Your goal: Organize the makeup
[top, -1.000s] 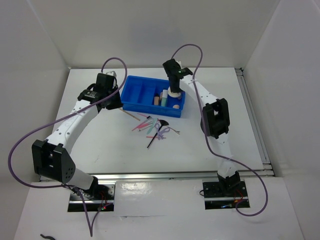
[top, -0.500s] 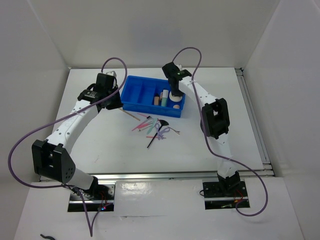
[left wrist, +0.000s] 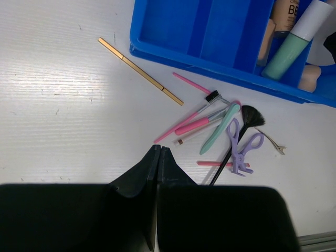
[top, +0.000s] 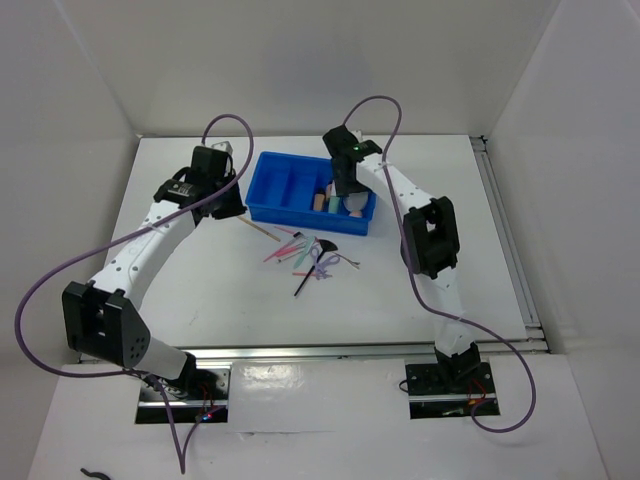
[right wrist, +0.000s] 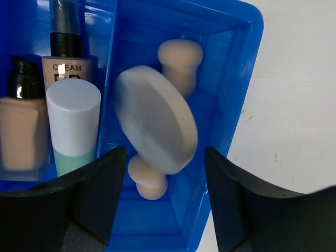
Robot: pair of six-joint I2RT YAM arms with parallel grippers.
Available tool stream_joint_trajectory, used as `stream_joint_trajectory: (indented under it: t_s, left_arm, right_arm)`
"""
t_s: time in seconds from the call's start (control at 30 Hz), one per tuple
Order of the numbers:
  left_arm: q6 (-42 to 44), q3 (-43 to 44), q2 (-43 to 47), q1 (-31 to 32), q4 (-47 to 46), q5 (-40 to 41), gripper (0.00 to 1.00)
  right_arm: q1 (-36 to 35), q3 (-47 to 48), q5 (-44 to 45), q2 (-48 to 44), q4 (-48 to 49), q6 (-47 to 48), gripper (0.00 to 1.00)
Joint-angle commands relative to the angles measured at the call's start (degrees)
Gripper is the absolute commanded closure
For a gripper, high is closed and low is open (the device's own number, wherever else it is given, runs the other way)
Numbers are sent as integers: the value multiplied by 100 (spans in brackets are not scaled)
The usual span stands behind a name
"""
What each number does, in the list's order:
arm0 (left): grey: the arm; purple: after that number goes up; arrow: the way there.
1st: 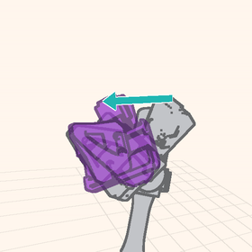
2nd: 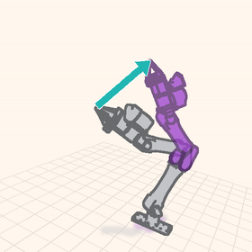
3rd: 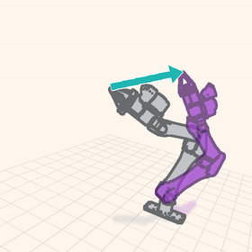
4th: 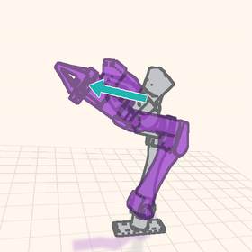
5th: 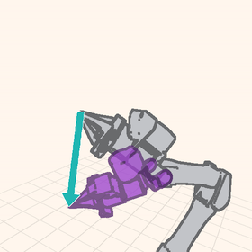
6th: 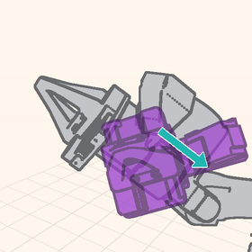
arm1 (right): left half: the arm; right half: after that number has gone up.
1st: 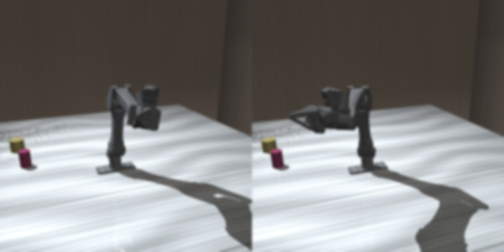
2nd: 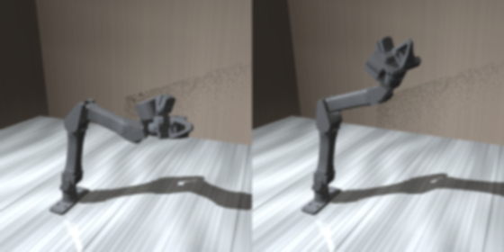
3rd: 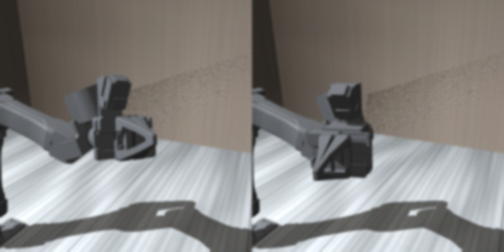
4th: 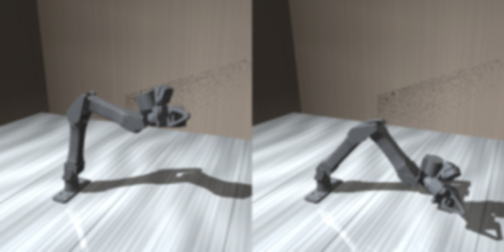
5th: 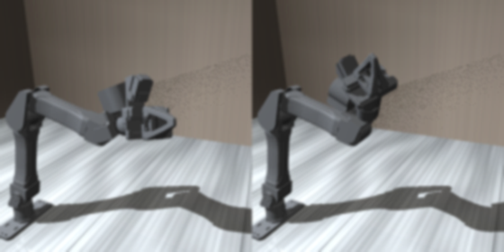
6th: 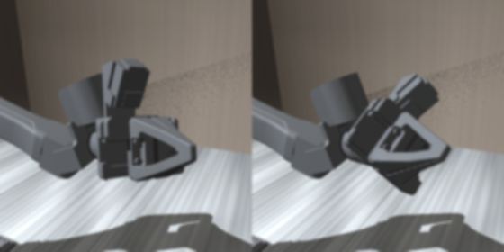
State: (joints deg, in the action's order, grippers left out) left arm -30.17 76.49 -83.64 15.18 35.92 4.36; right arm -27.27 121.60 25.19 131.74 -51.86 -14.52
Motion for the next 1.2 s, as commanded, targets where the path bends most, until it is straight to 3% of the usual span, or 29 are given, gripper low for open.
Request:
stream_joint_trajectory:
  t_s: [0.0,0.2,0.3,0.33,0.5,0.63,0.67,0.73,0.83,0.93,1.03,1.17]
  left_arm:
    - [47,59,190,-24,-85,-93,88]
    - [47,112,137,-24,-85,-146,88]
    - [47,112,84,-24,-85,-146,88]
    - [47,51,32,-24,-85,-146,88]
    - [-242,-2,-310,-24,151,161,91]
    - [-866,-2,-732,-77,240,-13,84]
    - [-1120,-2,-803,-16,135,-84,79]
    - [-1385,-64,-926,116,21,-137,56]
    - [-1886,-239,-1110,309,-226,-137,41]
    - [-2474,-362,-1303,371,-401,160,39]
    - [-3046,-363,-1453,442,-402,591,49]
    - [-3565,-293,-1752,504,-490,1014,50]
  right_arm:
    - [2,206,91,-404,-79,46,31]
    - [2,417,-145,-886,131,46,32]
    - [2,417,-400,-1273,280,-15,42]
    - [-50,347,-488,-1378,281,-85,50]
    - [-51,-581,-805,-2282,606,-296,74]
    - [-51,-1366,-858,-2750,677,-402,72]
    - [-51,-1480,-858,-2803,677,-402,70]
    - [2,-1788,-858,-2917,677,-402,69]
    - [63,-2095,-919,-3092,677,-402,69]
    - [116,-2245,-972,-3242,677,-402,69]
    - [116,-2377,-972,-3295,677,-402,68]
    - [169,-2483,-1095,-3366,782,-402,68]
